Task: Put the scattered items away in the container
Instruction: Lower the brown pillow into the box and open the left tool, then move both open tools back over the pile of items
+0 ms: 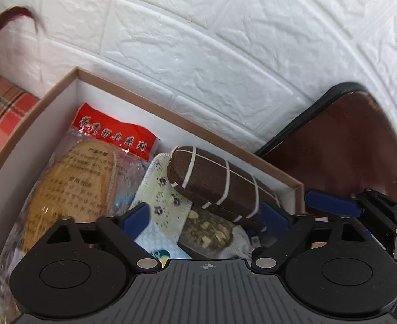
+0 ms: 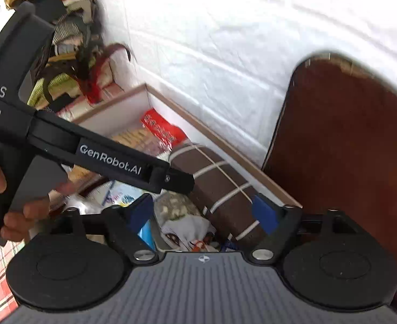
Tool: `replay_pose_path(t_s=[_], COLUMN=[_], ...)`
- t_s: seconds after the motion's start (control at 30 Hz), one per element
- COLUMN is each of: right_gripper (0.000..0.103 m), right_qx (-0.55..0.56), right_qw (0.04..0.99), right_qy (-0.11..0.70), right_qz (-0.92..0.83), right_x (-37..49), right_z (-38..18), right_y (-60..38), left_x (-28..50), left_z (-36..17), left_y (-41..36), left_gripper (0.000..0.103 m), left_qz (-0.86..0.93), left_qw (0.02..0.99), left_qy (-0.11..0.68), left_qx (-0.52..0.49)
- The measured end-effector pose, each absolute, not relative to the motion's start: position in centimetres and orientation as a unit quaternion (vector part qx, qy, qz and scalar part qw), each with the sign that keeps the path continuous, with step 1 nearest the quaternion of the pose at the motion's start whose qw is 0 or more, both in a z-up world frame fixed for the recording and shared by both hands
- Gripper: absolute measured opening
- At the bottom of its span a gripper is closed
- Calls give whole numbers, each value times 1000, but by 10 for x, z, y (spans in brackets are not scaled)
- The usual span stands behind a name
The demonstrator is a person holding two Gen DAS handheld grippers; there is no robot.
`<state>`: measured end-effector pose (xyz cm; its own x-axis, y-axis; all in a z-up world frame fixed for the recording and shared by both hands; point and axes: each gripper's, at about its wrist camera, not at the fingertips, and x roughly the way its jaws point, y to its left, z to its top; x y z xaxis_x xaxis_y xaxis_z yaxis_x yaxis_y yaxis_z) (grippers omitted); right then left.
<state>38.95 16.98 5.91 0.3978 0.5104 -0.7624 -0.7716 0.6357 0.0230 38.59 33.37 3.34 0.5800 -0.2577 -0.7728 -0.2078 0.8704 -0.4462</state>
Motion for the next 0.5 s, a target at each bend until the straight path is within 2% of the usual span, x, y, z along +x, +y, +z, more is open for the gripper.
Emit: replay_pose_path(t_s=[0.17,0.5], right_gripper=[97,101], right_qx=[-169,-107], right_qw=[825,849], right_qy=[368,343], right_qz=[395,387], right_x=[374,319], right_z=[78,109], right_y=[168,133], left_x=[364,321], left_z=[53,91], left_y=[321,295], left_gripper=[101,102], left_qz=[-26,-49], left_qw=[858,869], left_qy=[447,425], left_qx=[-253,-251])
